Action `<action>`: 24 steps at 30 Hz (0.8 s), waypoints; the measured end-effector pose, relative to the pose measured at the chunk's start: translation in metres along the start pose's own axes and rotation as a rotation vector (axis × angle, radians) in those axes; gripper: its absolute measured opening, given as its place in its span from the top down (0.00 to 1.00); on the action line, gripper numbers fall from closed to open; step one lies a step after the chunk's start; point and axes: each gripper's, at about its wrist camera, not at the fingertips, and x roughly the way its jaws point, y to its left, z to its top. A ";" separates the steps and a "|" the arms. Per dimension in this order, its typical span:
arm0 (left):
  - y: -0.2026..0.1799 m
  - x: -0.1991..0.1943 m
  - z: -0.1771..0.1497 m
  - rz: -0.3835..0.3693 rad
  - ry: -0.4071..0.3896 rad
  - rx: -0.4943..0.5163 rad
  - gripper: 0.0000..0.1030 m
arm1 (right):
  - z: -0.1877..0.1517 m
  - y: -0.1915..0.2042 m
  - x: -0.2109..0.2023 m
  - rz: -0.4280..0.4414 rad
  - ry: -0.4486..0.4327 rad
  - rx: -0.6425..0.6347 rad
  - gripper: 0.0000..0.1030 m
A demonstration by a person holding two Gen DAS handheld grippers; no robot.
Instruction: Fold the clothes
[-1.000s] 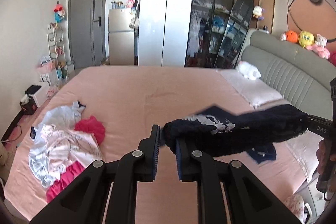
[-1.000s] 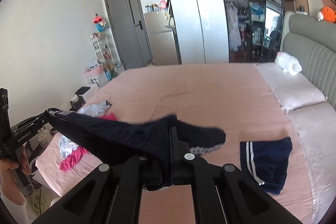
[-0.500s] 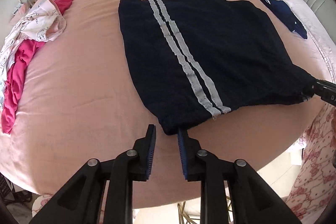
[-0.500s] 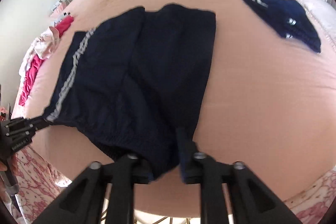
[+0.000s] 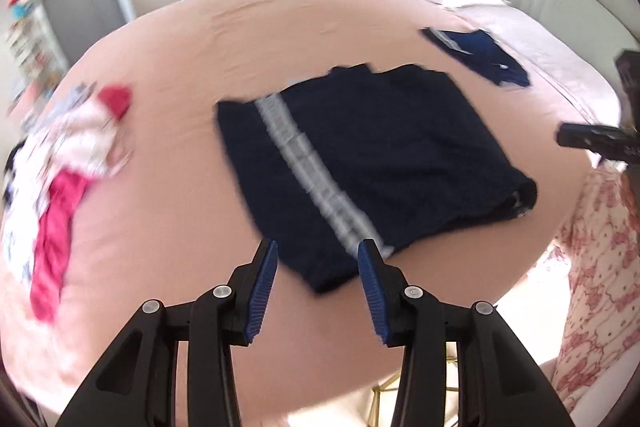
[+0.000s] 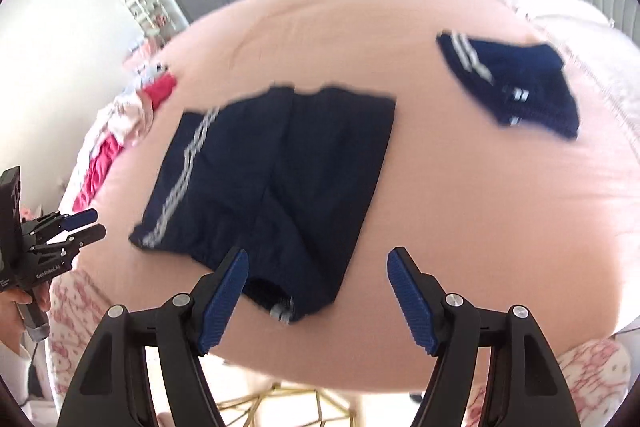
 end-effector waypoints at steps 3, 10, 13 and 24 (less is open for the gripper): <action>-0.020 0.048 0.042 -0.030 0.016 0.140 0.62 | 0.017 0.020 0.027 -0.156 -0.024 -0.140 0.36; -0.051 0.137 0.106 -0.205 0.074 0.276 0.62 | 0.054 0.053 0.099 -0.057 0.008 -0.373 0.41; -0.049 0.144 0.099 -0.249 0.078 0.284 0.62 | 0.055 0.053 0.120 0.057 0.044 -0.302 0.41; 0.002 0.153 0.075 -0.141 0.185 0.301 0.57 | 0.058 0.042 0.140 0.046 0.108 -0.290 0.35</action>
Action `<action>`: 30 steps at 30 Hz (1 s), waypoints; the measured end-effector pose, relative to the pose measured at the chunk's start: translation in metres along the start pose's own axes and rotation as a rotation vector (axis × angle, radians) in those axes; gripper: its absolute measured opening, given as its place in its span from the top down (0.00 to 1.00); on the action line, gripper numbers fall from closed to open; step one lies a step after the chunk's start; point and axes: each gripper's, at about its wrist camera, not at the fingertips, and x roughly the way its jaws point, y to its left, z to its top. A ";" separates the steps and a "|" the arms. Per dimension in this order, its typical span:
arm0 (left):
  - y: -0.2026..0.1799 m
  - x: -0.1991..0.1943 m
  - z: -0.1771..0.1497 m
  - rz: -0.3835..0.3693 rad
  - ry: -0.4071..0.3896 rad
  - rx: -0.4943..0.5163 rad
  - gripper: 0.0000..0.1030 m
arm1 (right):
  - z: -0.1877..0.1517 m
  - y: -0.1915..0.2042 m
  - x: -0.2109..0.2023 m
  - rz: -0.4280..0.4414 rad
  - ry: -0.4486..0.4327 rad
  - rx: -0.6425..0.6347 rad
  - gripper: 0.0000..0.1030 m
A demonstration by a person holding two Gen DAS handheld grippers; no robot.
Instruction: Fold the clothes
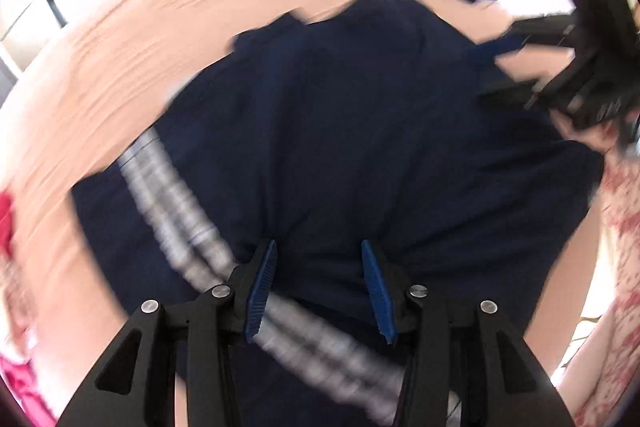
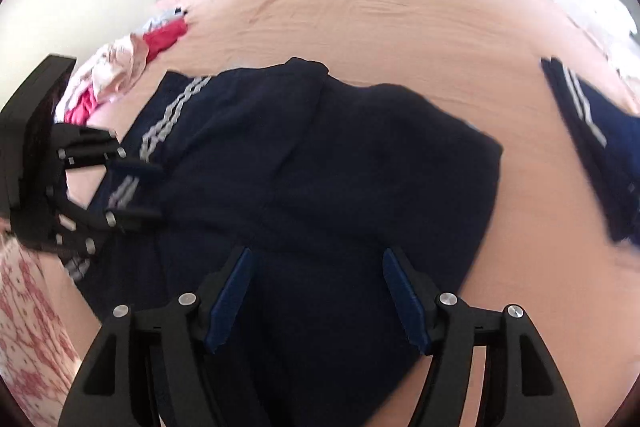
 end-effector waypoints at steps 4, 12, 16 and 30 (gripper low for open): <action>0.035 -0.016 -0.028 0.069 0.071 -0.102 0.54 | 0.009 0.000 -0.013 -0.085 -0.015 -0.078 0.35; 0.012 -0.003 0.003 0.023 0.016 -0.044 0.54 | 0.013 0.048 0.044 0.022 0.066 -0.134 0.34; 0.042 -0.015 -0.033 0.081 0.046 -0.150 0.49 | 0.000 0.029 0.030 -0.153 0.066 -0.123 0.33; -0.063 -0.041 -0.052 0.090 -0.038 -0.038 0.51 | -0.031 0.129 0.017 -0.047 0.081 -0.153 0.31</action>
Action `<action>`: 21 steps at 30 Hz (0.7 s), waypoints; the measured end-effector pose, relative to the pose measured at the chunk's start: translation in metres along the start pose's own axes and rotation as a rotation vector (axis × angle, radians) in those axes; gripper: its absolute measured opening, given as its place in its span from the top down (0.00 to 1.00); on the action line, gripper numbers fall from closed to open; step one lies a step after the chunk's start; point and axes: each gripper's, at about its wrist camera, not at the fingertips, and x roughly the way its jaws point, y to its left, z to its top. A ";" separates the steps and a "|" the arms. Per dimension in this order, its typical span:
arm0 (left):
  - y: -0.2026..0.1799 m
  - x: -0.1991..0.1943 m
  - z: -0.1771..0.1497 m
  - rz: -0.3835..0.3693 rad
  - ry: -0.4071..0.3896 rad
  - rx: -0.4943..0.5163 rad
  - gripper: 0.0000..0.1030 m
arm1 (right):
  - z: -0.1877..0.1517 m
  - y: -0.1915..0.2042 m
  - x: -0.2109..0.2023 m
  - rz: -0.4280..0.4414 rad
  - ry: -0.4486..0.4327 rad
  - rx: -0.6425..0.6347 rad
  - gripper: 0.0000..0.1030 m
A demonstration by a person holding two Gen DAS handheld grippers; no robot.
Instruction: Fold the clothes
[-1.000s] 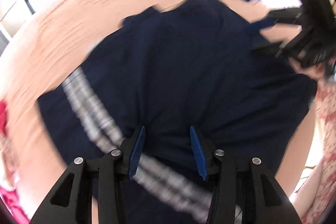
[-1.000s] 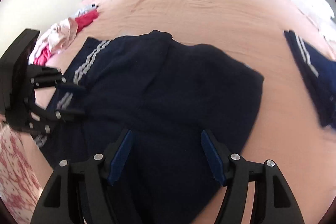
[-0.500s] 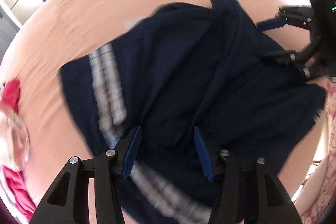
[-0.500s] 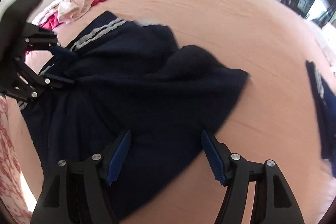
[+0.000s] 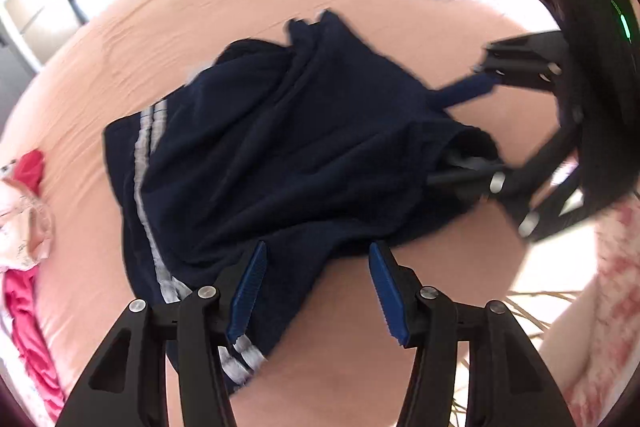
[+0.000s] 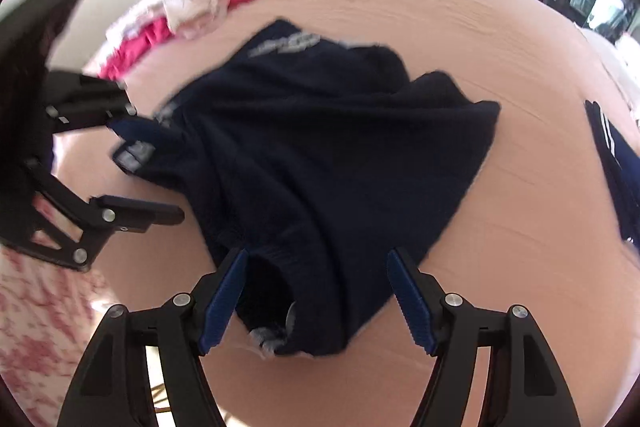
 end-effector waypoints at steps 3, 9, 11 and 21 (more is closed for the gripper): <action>0.018 -0.009 0.000 0.139 -0.045 -0.096 0.51 | 0.003 -0.006 -0.002 -0.094 -0.030 0.026 0.31; 0.076 -0.048 -0.005 0.232 -0.146 -0.307 0.51 | 0.008 -0.030 -0.036 -0.079 -0.081 0.088 0.31; 0.070 -0.048 -0.002 0.167 -0.151 -0.285 0.51 | 0.011 -0.030 -0.026 0.049 -0.029 0.123 0.31; 0.061 -0.008 0.007 0.315 -0.073 -0.297 0.96 | -0.003 0.008 -0.021 0.013 -0.027 0.072 0.31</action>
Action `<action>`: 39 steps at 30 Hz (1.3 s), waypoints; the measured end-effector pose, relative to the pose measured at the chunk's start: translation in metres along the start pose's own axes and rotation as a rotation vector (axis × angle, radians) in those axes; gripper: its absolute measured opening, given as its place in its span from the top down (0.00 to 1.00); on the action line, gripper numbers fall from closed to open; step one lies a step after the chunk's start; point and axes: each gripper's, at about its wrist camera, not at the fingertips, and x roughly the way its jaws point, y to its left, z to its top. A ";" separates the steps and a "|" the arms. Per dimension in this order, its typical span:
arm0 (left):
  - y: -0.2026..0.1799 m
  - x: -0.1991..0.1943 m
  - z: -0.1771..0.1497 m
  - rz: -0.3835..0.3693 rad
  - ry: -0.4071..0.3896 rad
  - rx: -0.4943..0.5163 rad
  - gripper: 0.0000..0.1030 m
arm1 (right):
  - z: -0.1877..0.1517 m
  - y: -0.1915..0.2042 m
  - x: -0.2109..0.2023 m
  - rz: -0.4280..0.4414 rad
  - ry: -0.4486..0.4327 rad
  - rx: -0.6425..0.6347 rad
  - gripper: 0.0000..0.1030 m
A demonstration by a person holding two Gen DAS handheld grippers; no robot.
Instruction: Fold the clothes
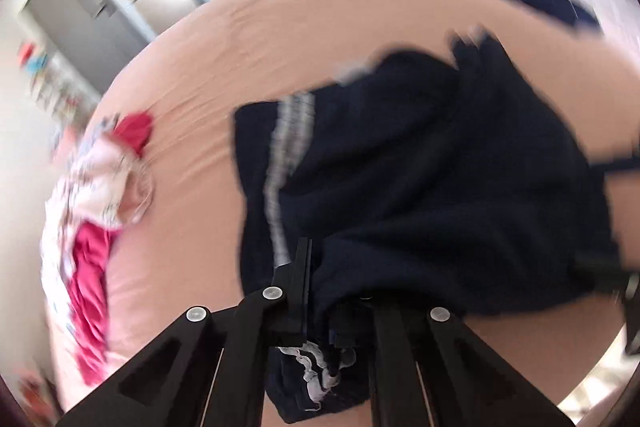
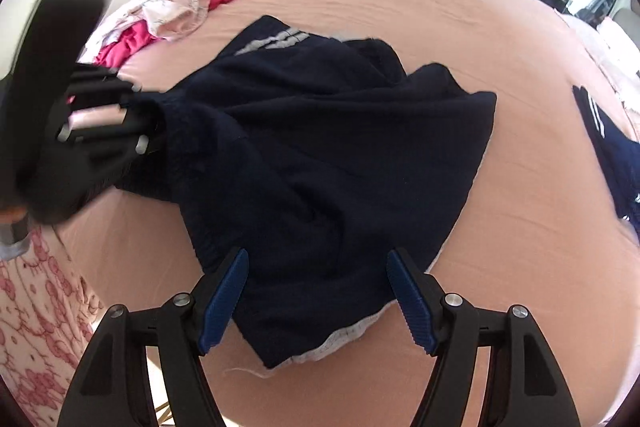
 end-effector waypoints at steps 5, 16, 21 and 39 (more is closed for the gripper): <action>0.045 -0.050 0.014 -0.052 -0.128 -0.235 0.96 | -0.002 0.017 -0.015 0.071 -0.035 -0.051 0.30; 0.037 -0.084 0.017 -0.056 -0.169 -0.191 0.96 | 0.033 0.021 0.014 -0.176 -0.122 0.027 0.39; 0.026 -0.065 -0.005 -0.021 -0.071 -0.104 0.93 | 0.002 -0.040 -0.039 -0.279 -0.220 0.133 0.75; 0.015 -0.049 -0.028 0.030 0.047 -0.121 0.80 | -0.013 -0.065 -0.103 -0.183 -0.274 0.230 0.74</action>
